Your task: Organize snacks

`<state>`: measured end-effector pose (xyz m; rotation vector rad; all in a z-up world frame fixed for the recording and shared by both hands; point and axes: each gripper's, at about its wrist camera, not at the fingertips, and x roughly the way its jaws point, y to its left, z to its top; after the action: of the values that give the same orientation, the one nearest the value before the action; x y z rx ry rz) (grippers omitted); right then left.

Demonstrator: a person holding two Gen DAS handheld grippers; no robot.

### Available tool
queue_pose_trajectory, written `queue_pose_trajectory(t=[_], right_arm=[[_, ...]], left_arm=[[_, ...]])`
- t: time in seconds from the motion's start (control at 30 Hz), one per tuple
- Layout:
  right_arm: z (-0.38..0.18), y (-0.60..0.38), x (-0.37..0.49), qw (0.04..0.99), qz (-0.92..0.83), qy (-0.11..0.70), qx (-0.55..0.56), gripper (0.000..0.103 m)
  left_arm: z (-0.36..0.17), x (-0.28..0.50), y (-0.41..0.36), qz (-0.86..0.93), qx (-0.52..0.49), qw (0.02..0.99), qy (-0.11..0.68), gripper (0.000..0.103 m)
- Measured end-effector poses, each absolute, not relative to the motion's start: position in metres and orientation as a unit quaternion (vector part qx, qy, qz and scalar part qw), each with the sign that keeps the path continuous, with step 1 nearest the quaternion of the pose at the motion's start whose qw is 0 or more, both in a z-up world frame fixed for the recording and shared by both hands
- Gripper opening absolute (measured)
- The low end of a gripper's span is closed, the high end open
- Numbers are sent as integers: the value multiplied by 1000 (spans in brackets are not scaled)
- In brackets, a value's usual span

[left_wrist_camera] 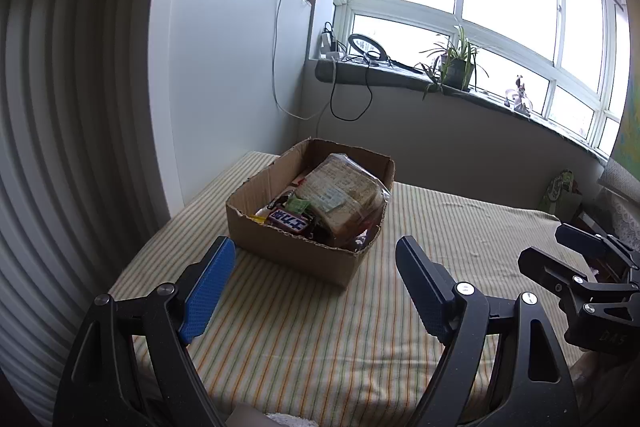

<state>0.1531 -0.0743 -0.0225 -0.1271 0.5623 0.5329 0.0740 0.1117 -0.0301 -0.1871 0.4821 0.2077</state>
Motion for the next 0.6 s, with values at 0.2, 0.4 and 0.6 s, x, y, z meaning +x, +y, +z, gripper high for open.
queue_pose_trajectory(t=[0.2, 0.4, 0.6], right_arm=[[-23, -77, 155, 925, 258, 274, -58, 91], [-24, -78, 155, 924, 256, 277, -60, 91], [-26, -81, 158, 925, 250, 279, -56, 91]], left_arm=[[-30, 74, 110, 103, -91, 961, 239, 83], [-31, 76, 107, 103, -88, 961, 240, 83], [-33, 76, 105, 102, -87, 961, 243, 83]])
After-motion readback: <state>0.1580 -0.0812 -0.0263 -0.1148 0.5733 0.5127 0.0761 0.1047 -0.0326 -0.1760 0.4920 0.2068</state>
